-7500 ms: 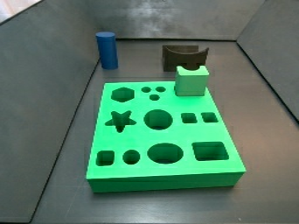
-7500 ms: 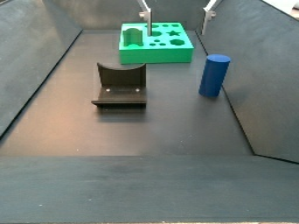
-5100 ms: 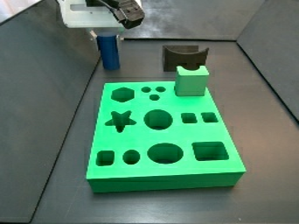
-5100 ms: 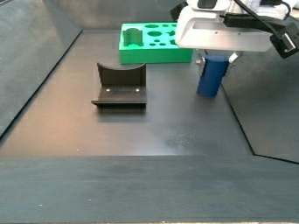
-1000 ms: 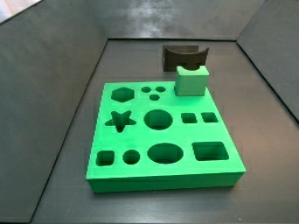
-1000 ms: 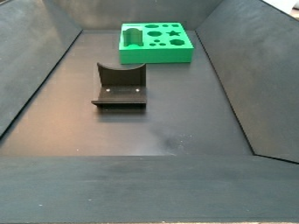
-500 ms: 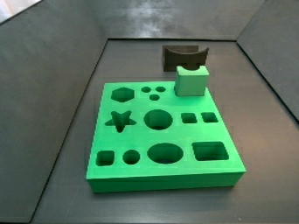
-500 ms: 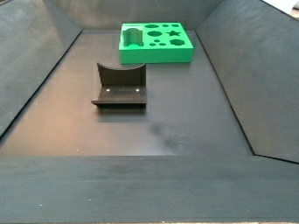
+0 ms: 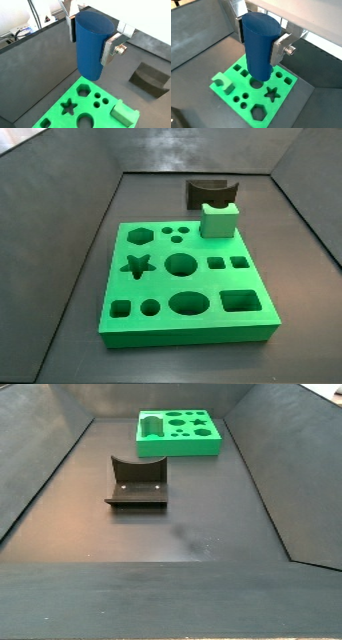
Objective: Pick up the oval object. Move up. Move to above the board. Insert the oval object.
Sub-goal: Insert the oval object.
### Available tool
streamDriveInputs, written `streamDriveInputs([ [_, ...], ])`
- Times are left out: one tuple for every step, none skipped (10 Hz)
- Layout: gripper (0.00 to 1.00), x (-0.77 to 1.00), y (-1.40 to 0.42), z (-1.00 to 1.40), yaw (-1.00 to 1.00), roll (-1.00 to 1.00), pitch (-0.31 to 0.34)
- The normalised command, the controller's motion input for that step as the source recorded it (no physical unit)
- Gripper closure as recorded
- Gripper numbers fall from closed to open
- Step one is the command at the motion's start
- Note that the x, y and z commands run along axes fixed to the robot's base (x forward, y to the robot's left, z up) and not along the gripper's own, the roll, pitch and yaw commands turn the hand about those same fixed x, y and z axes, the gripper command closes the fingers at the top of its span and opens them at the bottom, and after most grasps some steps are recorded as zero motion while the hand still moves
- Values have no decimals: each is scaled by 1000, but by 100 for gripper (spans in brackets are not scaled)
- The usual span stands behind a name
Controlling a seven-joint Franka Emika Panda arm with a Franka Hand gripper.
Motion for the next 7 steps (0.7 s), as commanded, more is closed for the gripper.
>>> streamDriveInputs([
  [100,-20,-666,-669,329,220,-179],
  [100,-69,-620,-677,431,183,-193],
  [100,0,-571,-640,463,144,-173],
  [100,74,-594,-629,446,130,-171],
  [100,337,-574,-589,406,114,-137],
  [100,411,-491,-549,374,64,-144],
  [100,414,-469,-526,374,51,-160],
])
